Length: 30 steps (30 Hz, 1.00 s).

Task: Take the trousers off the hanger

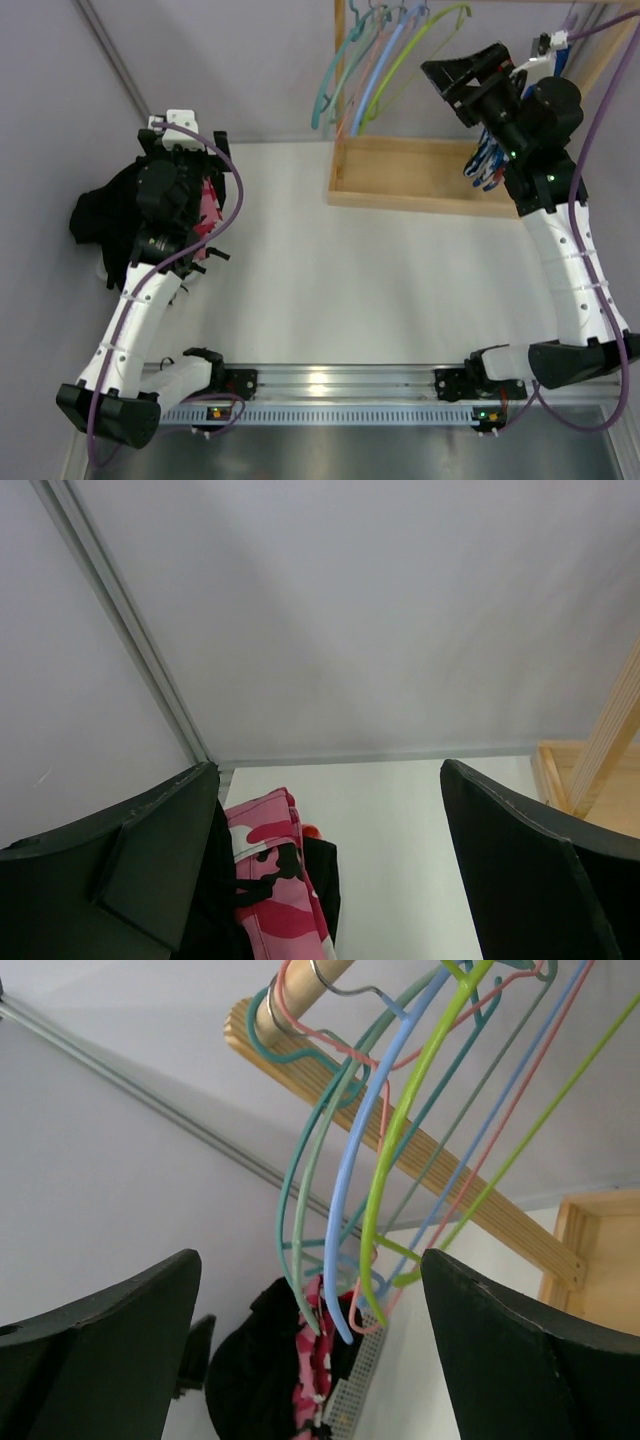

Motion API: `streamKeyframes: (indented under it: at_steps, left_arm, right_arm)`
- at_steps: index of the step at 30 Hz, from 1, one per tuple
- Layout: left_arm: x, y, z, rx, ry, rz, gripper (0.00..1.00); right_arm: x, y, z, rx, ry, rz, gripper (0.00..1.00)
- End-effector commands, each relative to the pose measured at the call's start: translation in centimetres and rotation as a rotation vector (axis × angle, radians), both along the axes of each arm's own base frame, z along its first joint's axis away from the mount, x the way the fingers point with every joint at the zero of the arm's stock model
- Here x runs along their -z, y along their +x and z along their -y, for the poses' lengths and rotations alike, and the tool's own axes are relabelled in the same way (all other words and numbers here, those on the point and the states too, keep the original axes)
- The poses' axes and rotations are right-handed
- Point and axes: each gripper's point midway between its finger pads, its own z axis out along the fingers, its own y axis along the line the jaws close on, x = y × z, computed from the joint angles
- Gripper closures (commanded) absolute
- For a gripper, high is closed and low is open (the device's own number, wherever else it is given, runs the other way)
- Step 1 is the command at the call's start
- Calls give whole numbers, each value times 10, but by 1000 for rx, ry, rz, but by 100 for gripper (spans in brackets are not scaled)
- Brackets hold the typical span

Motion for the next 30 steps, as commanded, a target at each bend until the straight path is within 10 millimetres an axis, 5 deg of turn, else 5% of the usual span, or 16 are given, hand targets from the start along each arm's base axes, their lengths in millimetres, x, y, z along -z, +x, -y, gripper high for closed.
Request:
streamKeyframes:
  at_steps: [1, 4, 7, 8, 14, 24, 30]
  left_arm:
    - [-36, -13, 4, 31, -19, 90, 1]
    - [-37, -12, 6, 38, -18, 90, 1]
    - [-40, -14, 9, 47, -16, 96, 1]
    - [-40, -14, 10, 50, -15, 96, 1]
    - [-36, -10, 18, 74, -9, 80, 1]
    - [-30, -5, 20, 72, 2, 63, 1]
    - [-21, -4, 17, 57, 14, 46, 1]
  right_arm:
    - [-14, -34, 10, -37, -84, 133, 7]
    - [-6, -51, 34, -21, -83, 139, 1]
    - [9, -54, 81, -2, -53, 93, 1]
    - [13, -51, 111, 60, -53, 78, 1]
    - [25, -46, 168, 96, -57, 15, 0]
    - [20, 20, 207, 108, 114, -1, 7]
    - [7, 53, 196, 68, 121, 63, 17]
